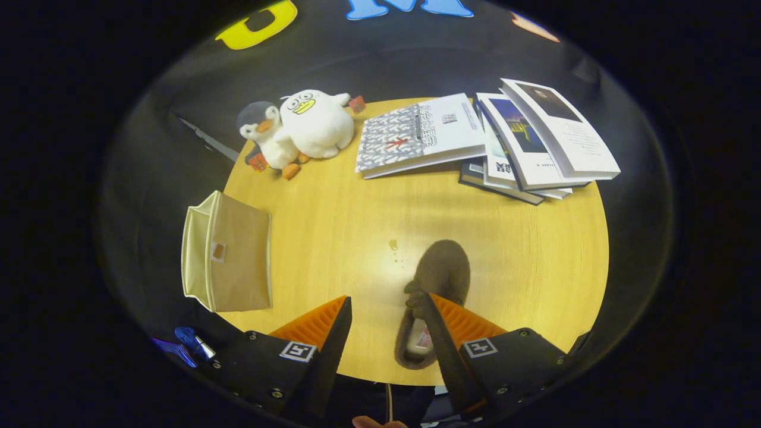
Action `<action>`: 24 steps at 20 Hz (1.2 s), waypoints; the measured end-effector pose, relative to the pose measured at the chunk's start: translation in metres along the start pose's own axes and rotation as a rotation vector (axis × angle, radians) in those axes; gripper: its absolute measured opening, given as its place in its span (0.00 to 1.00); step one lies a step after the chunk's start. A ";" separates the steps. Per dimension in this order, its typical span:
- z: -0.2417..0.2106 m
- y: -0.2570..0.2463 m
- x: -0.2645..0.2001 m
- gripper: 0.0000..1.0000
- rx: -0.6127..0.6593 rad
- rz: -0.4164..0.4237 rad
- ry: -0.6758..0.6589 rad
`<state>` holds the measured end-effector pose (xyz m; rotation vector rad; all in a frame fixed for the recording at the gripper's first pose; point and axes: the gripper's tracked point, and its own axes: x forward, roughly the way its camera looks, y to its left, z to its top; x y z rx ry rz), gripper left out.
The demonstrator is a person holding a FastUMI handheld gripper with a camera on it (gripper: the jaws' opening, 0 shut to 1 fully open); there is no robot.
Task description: Open the storage box then place both shoes into the box .Put the left shoe in first, then the right shoe, with the right side of both shoes facing outward in a uniform manner.
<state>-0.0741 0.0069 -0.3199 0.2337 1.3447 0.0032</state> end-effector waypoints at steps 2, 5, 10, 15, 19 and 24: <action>-0.018 -0.022 0.011 0.75 0.018 -0.031 0.042; -0.044 -0.048 0.030 0.75 0.038 -0.057 0.116; -0.068 -0.069 0.064 0.75 0.064 -0.065 0.192; -0.065 -0.078 0.090 0.75 0.031 -0.103 0.212; -0.068 -0.077 0.098 0.25 0.037 -0.083 0.232; -0.062 -0.070 0.080 0.04 0.001 -0.048 0.209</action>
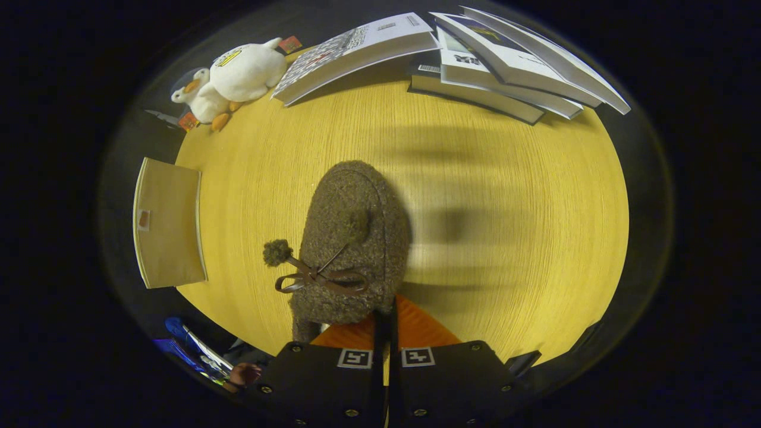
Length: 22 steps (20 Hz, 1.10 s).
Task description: Open the storage box then place both shoes into the box .Put the left shoe in first, then the right shoe, with the right side of both shoes facing outward in a uniform manner.
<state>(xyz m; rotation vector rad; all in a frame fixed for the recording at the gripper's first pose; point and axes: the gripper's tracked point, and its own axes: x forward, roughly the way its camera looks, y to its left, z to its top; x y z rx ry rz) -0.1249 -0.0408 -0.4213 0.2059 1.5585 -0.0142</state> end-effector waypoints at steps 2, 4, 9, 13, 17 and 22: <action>0.001 0.009 -0.011 0.04 -0.024 -0.001 -0.014; 0.000 0.026 -0.027 0.04 -0.038 0.021 -0.018; 0.012 0.080 -0.070 0.04 -0.158 0.061 -0.089; 0.025 0.138 -0.105 0.04 -0.252 0.097 -0.137; 0.036 0.211 -0.136 0.04 -0.344 0.152 -0.163; 0.056 0.300 -0.156 0.04 -0.468 0.190 -0.181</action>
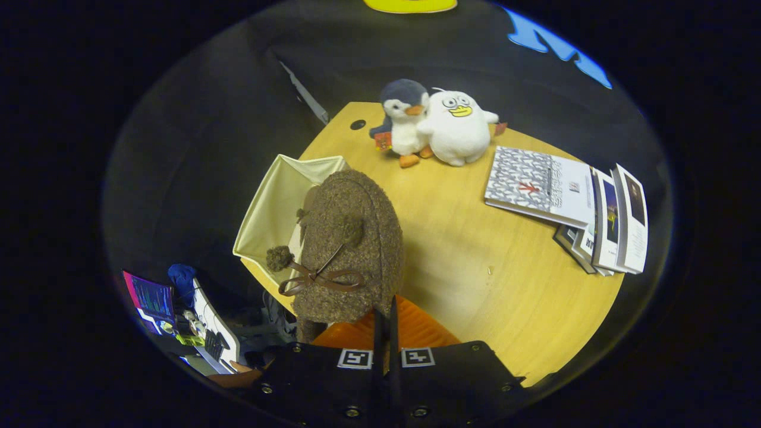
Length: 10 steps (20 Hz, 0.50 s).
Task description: Open the storage box then place both shoes into the box .Put the left shoe in first, then the right shoe, with the right side of both shoes facing outward in a uniform manner.
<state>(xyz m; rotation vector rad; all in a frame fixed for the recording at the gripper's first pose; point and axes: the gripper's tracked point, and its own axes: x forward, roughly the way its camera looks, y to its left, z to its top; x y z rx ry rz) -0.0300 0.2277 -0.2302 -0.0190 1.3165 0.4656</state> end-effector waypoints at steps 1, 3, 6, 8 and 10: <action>0.013 0.016 0.004 0.04 -0.017 0.019 -0.001; 0.035 0.045 0.015 0.04 -0.049 0.051 0.003; 0.066 0.080 0.035 0.04 -0.092 0.075 0.011; 0.082 0.098 0.053 0.04 -0.113 0.075 0.024; 0.091 0.116 0.077 0.04 -0.128 0.078 0.050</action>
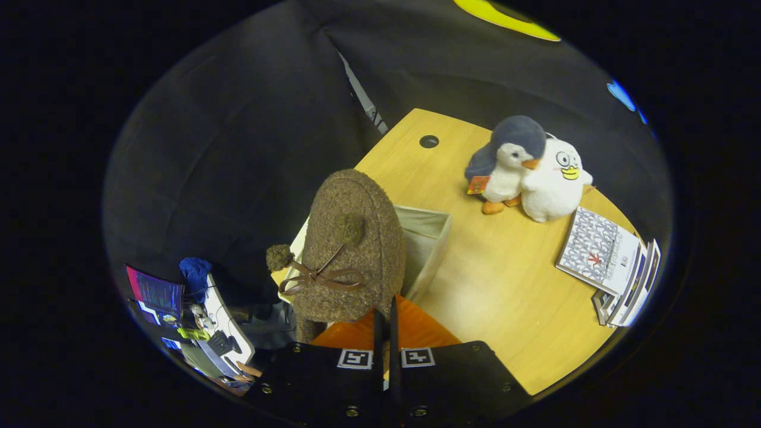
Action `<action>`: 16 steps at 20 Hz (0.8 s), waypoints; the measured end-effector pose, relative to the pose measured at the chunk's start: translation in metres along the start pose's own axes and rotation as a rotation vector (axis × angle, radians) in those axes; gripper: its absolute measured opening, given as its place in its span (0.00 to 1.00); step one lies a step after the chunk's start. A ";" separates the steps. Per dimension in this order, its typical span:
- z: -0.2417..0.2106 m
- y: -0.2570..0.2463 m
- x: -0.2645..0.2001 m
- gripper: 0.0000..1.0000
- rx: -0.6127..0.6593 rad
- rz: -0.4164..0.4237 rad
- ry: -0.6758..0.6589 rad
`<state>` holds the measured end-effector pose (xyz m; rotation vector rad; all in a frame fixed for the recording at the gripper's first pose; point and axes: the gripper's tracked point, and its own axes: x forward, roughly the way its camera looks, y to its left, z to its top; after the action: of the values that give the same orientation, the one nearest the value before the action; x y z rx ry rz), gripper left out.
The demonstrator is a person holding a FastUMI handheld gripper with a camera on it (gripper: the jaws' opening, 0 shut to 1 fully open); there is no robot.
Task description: Open the storage box then place both shoes into the box .Put the left shoe in first, then the right shoe, with the right side of both shoes facing outward in a uniform manner.
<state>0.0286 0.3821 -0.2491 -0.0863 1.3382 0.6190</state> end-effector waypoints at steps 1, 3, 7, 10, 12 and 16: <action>0.004 0.004 0.012 0.04 0.009 0.003 0.017; 0.008 0.010 0.035 0.04 0.017 -0.005 0.048; 0.002 0.008 0.071 0.04 0.009 -0.052 0.106; -0.004 0.007 0.088 0.04 -0.014 -0.076 0.135; -0.006 0.011 0.091 0.04 -0.023 -0.063 0.128; 0.006 0.029 0.077 0.42 0.035 0.008 0.056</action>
<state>0.0277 0.4375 -0.3101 -0.0708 1.4034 0.6033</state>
